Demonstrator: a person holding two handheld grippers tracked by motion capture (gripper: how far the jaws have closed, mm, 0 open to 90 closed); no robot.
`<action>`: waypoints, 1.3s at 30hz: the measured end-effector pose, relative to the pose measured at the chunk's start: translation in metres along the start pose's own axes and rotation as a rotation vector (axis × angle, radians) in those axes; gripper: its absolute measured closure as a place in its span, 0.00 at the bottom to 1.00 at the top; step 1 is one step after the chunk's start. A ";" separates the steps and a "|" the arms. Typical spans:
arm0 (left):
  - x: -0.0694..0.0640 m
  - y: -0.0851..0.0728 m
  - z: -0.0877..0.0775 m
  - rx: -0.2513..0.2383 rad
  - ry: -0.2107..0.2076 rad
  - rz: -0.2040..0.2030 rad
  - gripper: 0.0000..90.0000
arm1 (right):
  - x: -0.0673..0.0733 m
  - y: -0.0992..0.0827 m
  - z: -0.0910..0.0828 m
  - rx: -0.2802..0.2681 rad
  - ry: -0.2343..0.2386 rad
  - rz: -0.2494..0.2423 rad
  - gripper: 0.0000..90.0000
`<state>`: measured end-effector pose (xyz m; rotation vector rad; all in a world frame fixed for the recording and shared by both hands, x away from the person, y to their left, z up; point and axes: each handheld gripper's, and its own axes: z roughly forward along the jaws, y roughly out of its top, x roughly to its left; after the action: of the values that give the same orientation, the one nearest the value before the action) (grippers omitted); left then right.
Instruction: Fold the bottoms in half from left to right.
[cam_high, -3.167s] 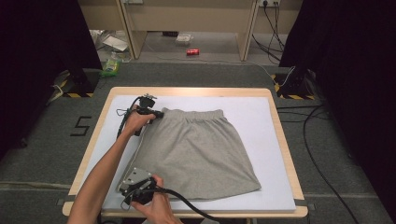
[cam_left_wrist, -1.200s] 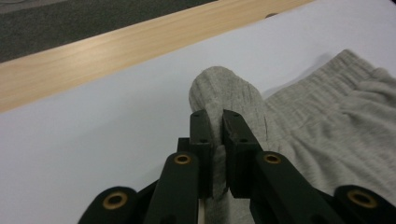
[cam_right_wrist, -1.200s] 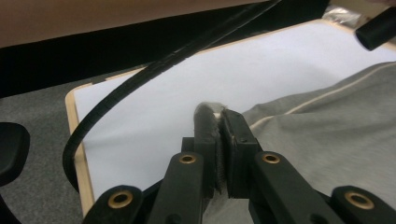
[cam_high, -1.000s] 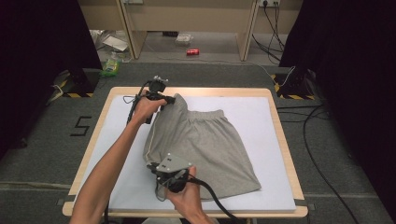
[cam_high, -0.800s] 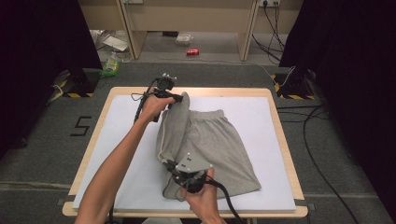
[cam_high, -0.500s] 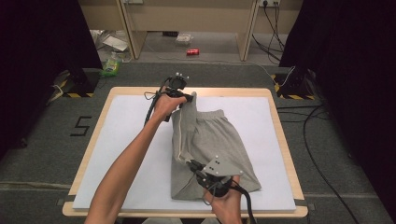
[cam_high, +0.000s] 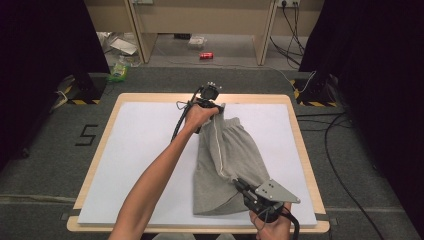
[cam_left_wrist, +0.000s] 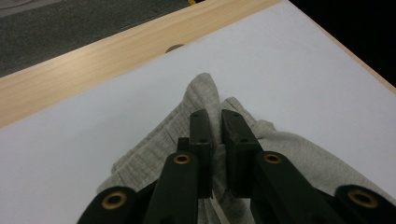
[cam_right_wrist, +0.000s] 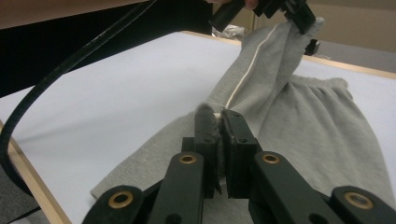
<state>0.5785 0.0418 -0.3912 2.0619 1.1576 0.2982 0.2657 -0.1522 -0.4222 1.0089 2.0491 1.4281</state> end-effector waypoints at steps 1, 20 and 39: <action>-0.001 0.000 0.002 0.001 -0.002 -0.003 0.92 | 0.000 0.000 0.000 0.000 0.000 0.000 0.95; -0.017 -0.001 0.031 0.024 -0.005 -0.022 0.90 | -0.016 -0.019 -0.014 0.029 -0.049 0.035 0.95; -0.022 0.004 0.034 -0.009 -0.081 -0.053 0.67 | -0.028 -0.029 -0.021 0.044 -0.075 0.065 0.95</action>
<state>0.5860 0.0057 -0.4093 2.0131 1.1576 0.1924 0.2597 -0.1918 -0.4428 1.1395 2.0184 1.3615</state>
